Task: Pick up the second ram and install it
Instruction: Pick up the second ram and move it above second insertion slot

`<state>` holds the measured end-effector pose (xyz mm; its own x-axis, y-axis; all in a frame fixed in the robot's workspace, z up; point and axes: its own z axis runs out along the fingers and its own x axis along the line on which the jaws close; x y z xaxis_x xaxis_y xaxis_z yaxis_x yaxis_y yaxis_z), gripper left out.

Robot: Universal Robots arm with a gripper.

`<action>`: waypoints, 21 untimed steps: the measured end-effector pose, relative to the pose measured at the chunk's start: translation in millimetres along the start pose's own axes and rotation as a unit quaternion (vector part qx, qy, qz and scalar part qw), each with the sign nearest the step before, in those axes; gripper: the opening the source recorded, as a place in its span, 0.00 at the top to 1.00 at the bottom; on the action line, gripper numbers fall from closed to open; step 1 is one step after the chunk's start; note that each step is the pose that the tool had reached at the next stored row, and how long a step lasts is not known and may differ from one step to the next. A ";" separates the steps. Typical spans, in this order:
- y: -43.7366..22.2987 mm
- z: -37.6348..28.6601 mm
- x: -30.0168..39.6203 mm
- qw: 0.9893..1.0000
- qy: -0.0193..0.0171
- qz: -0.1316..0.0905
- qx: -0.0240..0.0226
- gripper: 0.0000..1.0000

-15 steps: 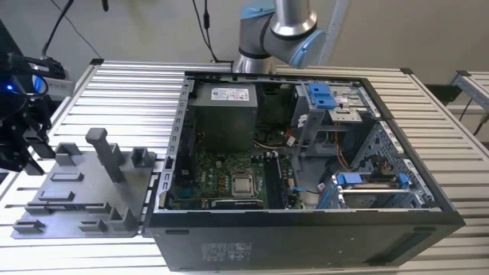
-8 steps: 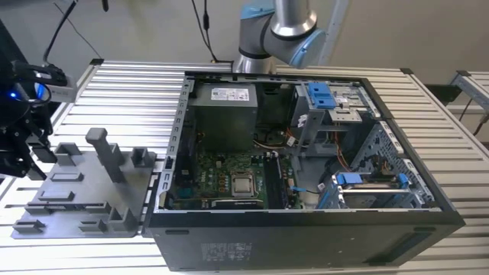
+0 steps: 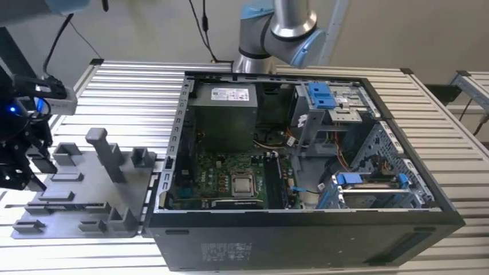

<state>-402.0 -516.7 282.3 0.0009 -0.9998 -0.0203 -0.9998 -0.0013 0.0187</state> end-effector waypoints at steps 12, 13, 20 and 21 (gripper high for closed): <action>-0.4 18.9 3.6 1.000 -0.001 -0.002 0.006 0.58; -0.4 20.6 3.6 1.000 -0.001 -0.003 0.007 0.58; -0.6 33.2 3.9 1.000 -0.001 -0.008 0.011 0.58; -0.6 35.0 3.9 1.000 -0.001 -0.009 0.012 0.58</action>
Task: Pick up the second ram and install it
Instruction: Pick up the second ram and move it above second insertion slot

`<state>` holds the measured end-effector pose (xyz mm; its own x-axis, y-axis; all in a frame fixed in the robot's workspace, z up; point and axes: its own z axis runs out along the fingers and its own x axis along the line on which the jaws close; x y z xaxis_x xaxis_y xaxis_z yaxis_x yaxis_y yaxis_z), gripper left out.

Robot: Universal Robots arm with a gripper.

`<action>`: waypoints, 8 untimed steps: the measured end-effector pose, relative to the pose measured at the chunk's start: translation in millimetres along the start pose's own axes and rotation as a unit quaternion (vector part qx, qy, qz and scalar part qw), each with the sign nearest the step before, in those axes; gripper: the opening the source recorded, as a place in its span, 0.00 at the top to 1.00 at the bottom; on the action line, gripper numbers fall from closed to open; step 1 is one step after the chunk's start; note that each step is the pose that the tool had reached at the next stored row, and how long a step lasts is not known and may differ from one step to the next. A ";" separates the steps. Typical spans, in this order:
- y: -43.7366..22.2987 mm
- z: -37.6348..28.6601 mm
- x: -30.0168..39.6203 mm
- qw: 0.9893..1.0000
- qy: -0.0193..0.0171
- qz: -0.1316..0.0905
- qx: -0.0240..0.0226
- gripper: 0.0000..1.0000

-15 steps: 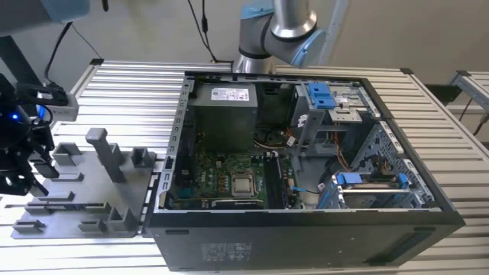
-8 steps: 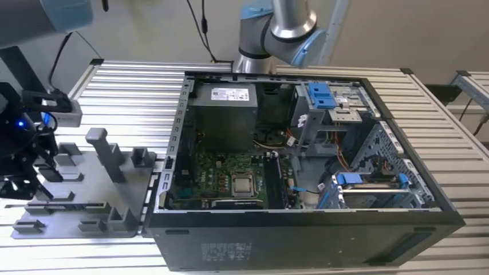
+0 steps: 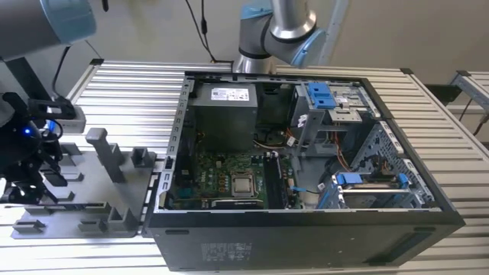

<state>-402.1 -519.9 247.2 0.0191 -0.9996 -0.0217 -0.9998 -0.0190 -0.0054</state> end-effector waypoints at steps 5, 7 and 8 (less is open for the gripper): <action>0.6 8.6 0.2 1.000 0.000 -0.011 0.001 0.58; 1.4 11.3 0.2 1.000 0.000 -0.016 0.001 0.58; 1.8 12.7 0.2 1.000 0.000 -0.017 0.001 0.58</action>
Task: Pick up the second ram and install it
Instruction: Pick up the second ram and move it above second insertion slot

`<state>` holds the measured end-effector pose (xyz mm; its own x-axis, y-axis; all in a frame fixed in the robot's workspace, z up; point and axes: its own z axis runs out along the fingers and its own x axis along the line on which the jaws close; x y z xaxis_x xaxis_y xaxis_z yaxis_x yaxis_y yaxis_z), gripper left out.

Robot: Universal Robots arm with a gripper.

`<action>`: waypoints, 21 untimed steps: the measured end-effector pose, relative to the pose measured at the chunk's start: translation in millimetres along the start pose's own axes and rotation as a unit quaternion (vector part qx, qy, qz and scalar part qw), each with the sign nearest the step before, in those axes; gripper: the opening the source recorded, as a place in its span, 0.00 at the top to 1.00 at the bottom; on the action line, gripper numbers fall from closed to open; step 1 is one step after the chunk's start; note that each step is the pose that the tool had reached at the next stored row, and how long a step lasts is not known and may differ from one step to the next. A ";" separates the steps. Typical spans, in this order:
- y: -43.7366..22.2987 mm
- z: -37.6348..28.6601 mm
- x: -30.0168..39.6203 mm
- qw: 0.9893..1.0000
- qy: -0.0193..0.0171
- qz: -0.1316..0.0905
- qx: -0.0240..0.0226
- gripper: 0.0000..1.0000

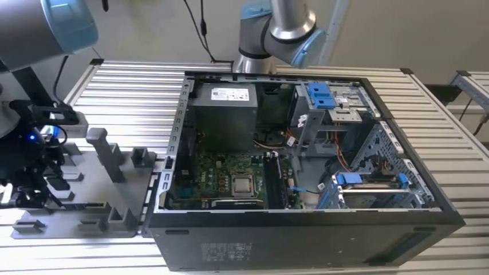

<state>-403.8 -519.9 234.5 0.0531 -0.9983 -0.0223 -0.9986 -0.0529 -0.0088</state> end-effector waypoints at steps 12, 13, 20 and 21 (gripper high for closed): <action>4.2 20.7 -0.5 1.000 0.000 -0.005 0.003 0.58; 4.7 22.6 -0.6 1.000 0.000 -0.006 0.003 0.58; 6.1 35.2 -2.6 1.000 0.000 -0.008 0.005 0.58; 6.4 36.7 -3.1 1.000 0.000 -0.008 0.005 0.58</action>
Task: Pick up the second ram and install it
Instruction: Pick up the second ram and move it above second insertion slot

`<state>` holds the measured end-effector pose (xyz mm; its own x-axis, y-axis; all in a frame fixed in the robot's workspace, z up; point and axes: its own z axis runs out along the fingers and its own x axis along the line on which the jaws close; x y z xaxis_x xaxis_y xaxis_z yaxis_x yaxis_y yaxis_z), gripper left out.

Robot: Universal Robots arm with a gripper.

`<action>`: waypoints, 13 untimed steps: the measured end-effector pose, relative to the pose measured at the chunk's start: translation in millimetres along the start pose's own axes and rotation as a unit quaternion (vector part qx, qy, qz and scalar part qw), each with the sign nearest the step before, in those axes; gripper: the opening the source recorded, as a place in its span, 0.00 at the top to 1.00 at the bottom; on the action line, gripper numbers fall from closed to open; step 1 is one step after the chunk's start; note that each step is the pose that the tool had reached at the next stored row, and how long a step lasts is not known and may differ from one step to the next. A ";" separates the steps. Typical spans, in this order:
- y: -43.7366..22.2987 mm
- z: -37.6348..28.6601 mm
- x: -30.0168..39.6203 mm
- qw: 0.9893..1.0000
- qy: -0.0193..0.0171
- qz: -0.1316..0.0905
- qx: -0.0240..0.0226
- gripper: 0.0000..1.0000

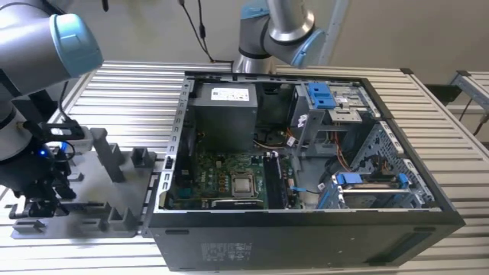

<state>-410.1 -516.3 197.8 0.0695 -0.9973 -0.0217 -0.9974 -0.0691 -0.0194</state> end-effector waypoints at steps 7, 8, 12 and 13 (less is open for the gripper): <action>1.5 3.6 -2.5 1.000 0.000 0.000 0.000 0.58; 1.7 3.6 -2.5 1.000 0.000 0.000 0.000 0.58; 1.9 3.5 -2.6 1.000 0.000 0.000 0.000 0.58; 2.0 3.6 -2.6 1.000 0.000 0.000 0.000 0.58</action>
<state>-412.2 -513.8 194.2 0.0699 -0.9973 -0.0217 -0.9974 -0.0695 -0.0196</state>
